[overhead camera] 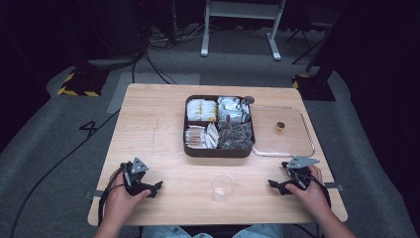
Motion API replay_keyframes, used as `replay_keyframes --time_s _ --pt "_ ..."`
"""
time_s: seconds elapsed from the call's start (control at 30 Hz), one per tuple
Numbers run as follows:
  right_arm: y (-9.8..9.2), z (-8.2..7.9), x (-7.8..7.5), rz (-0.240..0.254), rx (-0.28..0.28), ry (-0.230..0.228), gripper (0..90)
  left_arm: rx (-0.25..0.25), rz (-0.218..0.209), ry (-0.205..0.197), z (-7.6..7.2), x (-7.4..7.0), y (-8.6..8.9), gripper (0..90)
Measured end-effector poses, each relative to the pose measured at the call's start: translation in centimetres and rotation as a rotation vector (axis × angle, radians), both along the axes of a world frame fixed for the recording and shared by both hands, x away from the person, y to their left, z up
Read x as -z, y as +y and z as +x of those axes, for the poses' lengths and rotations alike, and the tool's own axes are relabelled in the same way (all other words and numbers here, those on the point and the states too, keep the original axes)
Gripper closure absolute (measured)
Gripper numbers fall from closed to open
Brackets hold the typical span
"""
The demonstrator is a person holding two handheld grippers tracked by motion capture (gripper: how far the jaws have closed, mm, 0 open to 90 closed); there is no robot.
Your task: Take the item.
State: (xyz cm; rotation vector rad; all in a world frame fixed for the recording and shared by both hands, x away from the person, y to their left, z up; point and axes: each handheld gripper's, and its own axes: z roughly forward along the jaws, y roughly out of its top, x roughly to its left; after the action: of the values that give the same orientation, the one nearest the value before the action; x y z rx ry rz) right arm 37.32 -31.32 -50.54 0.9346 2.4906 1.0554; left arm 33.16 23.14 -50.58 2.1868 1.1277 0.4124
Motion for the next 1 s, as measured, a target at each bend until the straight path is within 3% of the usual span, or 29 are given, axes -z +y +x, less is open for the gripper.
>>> replay_keyframes --time_s 0.43,0.67,0.73,0.77,0.8,1.0 --pt "-0.1 -0.3 0.0 -0.001 0.007 0.001 4.2 -0.010 -0.001 0.004 -0.1 0.0 -0.1 0.1" --pt "-0.2 -0.4 0.0 -0.001 0.015 0.000 4.2 -0.096 -0.014 -0.008 0.0 0.0 -0.8 1.7" --pt "-0.2 -0.4 0.0 -0.001 0.016 0.000 4.2 -0.093 -0.031 -0.034 -0.1 -0.2 -0.8 12.3" --pt "-0.2 -0.4 0.0 -0.001 0.017 0.000 4.2 -0.091 -0.034 -0.034 -0.1 -0.4 -0.9 25.2" --pt "-0.2 -0.4 0.0 -0.001 0.016 0.000 4.2 -0.089 -0.026 -0.017 -0.1 -0.6 -0.9 30.7" --pt "-0.2 -0.4 0.0 -0.001 0.017 0.000 4.2 -0.097 -0.023 0.024 -0.4 -1.5 -1.9 33.6"
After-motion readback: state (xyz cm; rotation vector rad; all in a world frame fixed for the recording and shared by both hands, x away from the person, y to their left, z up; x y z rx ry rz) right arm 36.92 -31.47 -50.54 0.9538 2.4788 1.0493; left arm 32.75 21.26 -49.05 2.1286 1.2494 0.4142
